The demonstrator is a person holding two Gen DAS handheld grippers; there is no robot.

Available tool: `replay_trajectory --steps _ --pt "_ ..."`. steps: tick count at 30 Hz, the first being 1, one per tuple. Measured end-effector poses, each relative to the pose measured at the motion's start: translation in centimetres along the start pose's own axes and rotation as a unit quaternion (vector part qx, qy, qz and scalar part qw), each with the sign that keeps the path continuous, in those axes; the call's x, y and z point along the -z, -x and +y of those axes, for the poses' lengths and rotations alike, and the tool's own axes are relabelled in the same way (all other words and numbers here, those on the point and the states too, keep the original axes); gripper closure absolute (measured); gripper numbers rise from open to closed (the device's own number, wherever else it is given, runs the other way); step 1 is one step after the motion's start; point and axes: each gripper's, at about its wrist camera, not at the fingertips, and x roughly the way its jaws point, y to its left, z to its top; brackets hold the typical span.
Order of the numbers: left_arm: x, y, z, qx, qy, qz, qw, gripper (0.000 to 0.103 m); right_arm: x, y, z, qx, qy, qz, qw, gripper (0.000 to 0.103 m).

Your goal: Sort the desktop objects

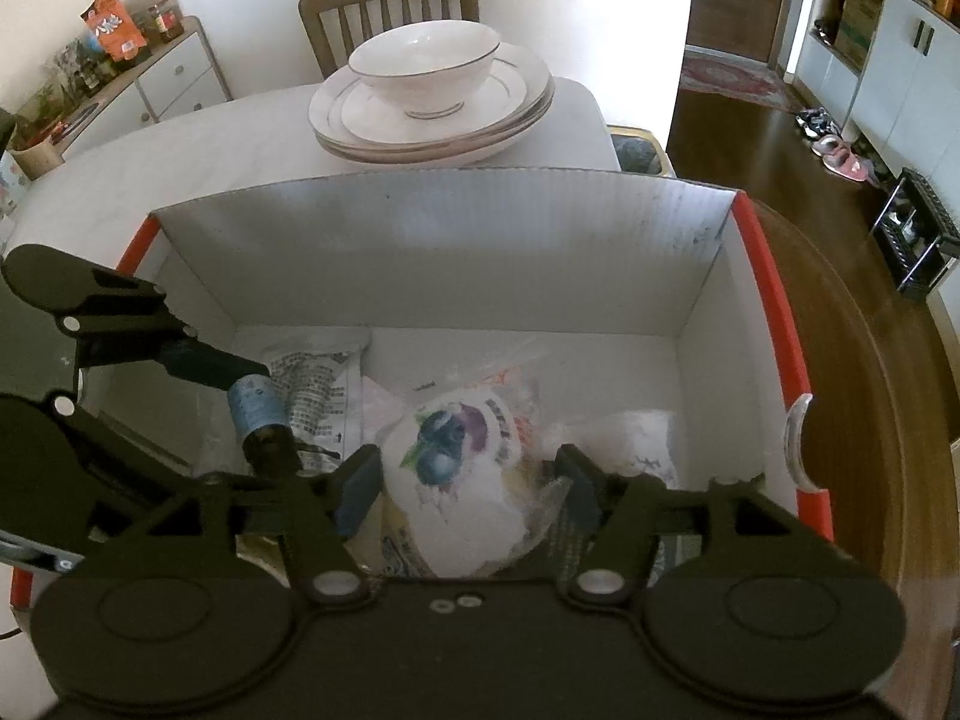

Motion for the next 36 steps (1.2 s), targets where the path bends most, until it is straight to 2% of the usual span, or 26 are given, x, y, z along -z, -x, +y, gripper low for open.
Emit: replay_trajectory --steps 8,13,21,36 --pt "0.4 1.7 -0.3 -0.003 0.005 -0.024 0.9997 0.037 0.2 1.2 -0.2 -0.003 -0.012 -0.014 1.0 0.038" --pt "1.0 3.2 -0.7 -0.003 0.009 -0.042 0.9991 0.027 0.6 2.9 -0.2 -0.014 -0.017 -0.029 0.999 0.036" --pt "2.3 6.0 -0.4 -0.004 0.033 -0.068 0.9971 0.026 1.4 6.2 0.4 -0.028 -0.01 -0.06 0.998 0.033" --pt "5.5 11.5 -2.3 -0.014 0.046 -0.155 0.9867 0.026 3.6 11.3 2.7 -0.037 0.007 -0.116 0.992 0.031"
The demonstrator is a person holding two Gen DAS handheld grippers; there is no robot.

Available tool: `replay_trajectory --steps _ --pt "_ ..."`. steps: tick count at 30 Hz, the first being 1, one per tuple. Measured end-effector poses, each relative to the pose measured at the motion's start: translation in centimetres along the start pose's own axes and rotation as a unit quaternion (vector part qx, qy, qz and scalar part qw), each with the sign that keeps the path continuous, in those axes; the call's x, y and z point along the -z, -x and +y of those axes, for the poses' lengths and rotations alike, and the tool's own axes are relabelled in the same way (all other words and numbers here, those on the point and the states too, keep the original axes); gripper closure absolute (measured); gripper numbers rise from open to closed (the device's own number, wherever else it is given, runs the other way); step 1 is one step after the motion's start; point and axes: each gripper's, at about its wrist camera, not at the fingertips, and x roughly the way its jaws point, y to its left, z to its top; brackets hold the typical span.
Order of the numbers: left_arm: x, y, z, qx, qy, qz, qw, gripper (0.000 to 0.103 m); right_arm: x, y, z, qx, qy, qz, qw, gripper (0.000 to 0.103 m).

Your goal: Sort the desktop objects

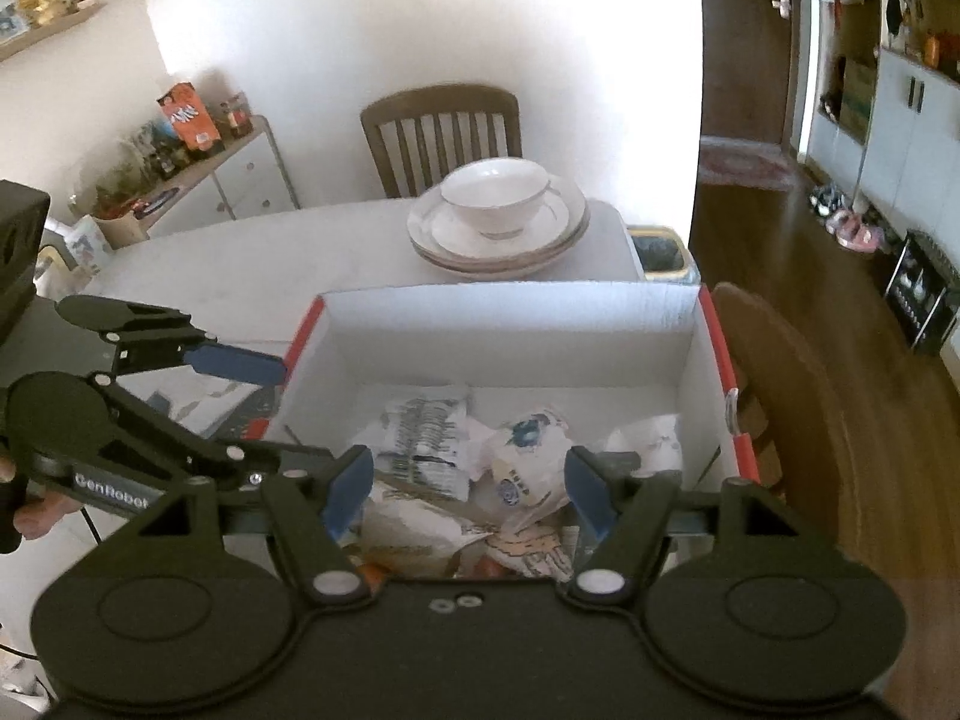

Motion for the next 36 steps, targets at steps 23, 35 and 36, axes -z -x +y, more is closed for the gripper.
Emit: replay_trajectory --steps 23,35,36 --pt "4.1 4.3 -1.3 -0.029 0.037 -0.051 0.9976 0.005 4.6 4.2 3.0 0.013 0.011 -0.082 0.997 0.008" --pt "6.7 6.4 -1.5 -0.05 0.065 -0.067 0.9944 0.0 7.3 5.7 4.4 0.035 -0.004 -0.139 0.99 0.001" --pt "7.0 6.6 -1.6 -0.052 0.063 -0.067 0.9944 0.0 7.5 5.8 4.5 0.036 -0.005 -0.14 0.989 0.001"
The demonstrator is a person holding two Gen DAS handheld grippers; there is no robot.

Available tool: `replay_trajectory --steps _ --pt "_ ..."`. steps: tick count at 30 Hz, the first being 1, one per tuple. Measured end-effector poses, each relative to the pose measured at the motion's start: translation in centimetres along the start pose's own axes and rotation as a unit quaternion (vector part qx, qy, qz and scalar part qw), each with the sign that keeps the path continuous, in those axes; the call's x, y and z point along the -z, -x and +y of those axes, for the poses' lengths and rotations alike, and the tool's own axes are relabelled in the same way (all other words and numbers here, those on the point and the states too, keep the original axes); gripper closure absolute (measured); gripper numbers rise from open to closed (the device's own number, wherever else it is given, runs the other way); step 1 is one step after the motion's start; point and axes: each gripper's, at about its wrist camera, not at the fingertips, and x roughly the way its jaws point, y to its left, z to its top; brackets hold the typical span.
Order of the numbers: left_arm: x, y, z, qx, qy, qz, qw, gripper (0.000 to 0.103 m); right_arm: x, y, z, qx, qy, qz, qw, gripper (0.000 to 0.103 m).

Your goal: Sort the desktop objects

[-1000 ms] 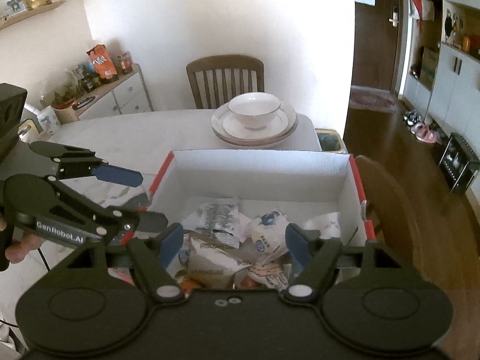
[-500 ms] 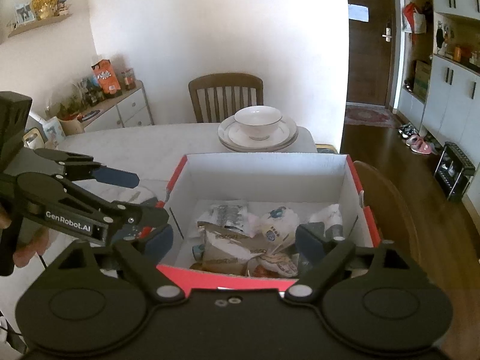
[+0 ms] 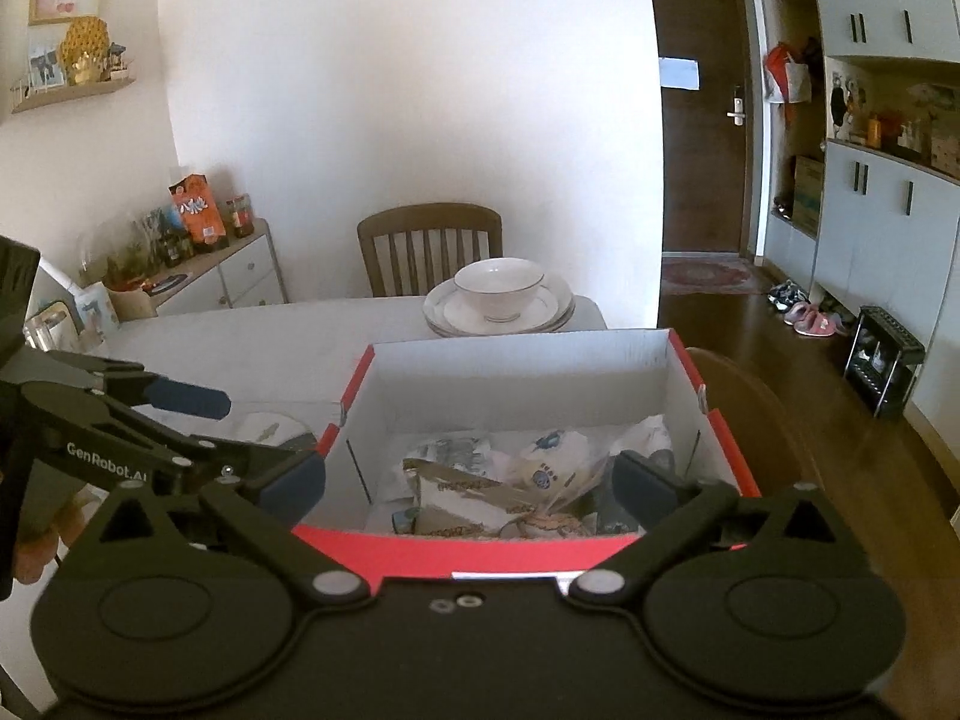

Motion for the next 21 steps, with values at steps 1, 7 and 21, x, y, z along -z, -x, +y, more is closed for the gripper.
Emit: replay_trajectory --steps 1,7,21 --pt "0.2 0.3 -0.1 -0.001 -0.002 0.0 1.0 0.0 0.1 0.1 0.1 0.002 -0.001 -0.001 1.0 0.001" --pt "0.8 1.7 -0.8 -0.006 -0.013 -0.008 0.9999 0.0 0.6 1.2 0.7 0.009 -0.009 -0.014 1.0 0.001" --pt "1.6 2.3 -1.3 -0.016 -0.008 -0.001 0.9998 0.0 1.7 2.0 1.3 0.011 -0.027 -0.013 0.999 0.001"
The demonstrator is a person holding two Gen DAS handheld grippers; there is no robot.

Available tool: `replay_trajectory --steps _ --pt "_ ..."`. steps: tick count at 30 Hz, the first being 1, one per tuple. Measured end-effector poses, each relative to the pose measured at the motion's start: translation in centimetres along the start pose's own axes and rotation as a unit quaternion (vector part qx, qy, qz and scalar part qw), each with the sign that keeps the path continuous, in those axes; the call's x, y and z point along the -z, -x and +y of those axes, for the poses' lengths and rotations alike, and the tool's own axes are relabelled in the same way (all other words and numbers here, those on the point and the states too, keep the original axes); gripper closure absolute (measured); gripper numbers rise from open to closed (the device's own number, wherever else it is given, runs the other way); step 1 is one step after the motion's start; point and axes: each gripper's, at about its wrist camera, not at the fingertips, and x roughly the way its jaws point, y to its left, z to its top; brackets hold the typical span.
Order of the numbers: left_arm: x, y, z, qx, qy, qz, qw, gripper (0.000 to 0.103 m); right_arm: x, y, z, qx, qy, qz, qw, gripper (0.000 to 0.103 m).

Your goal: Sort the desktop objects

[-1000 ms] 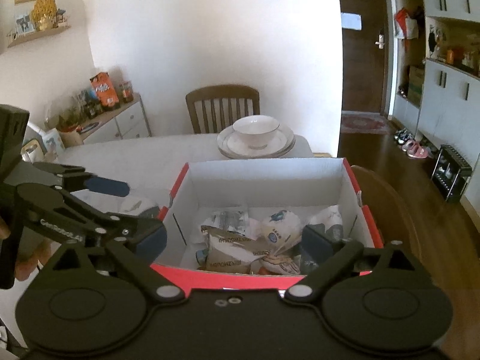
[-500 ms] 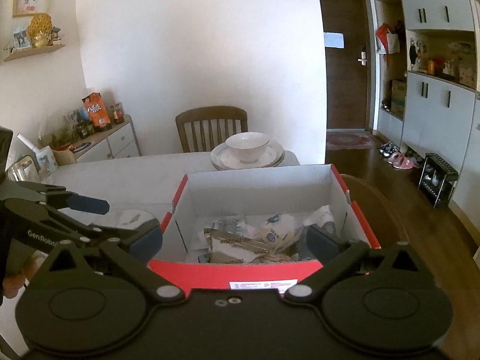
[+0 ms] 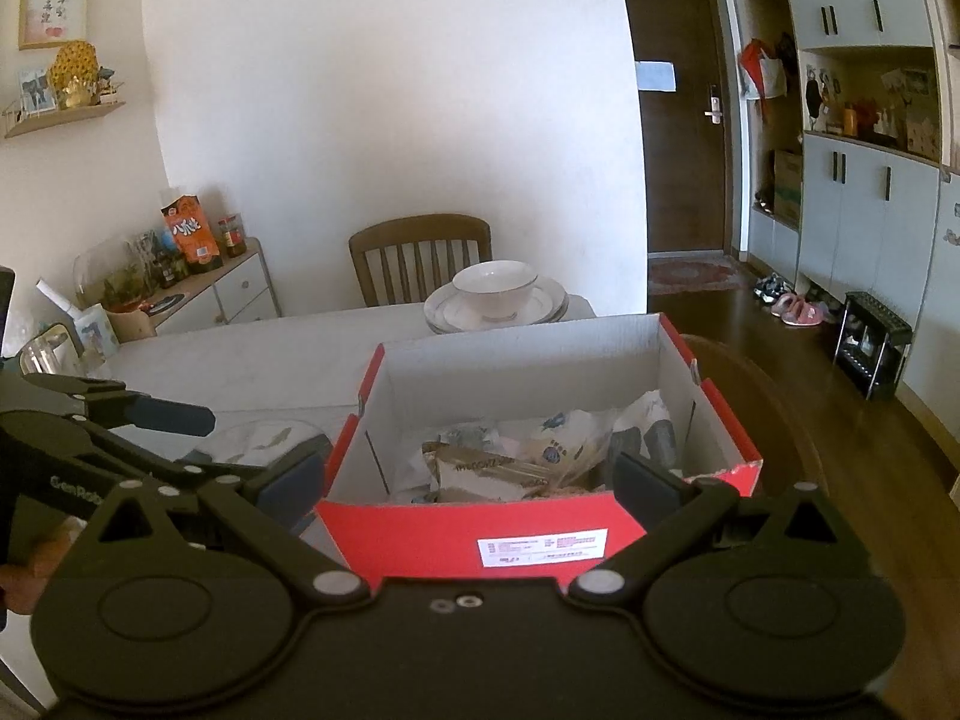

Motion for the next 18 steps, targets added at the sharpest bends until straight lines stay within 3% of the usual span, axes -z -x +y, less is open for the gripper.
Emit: replay_trajectory --steps 18 --pt "0.18 0.05 0.33 -0.012 -0.008 0.0 0.9999 0.0 0.38 0.1 0.29 0.005 0.0 0.006 1.0 0.001"
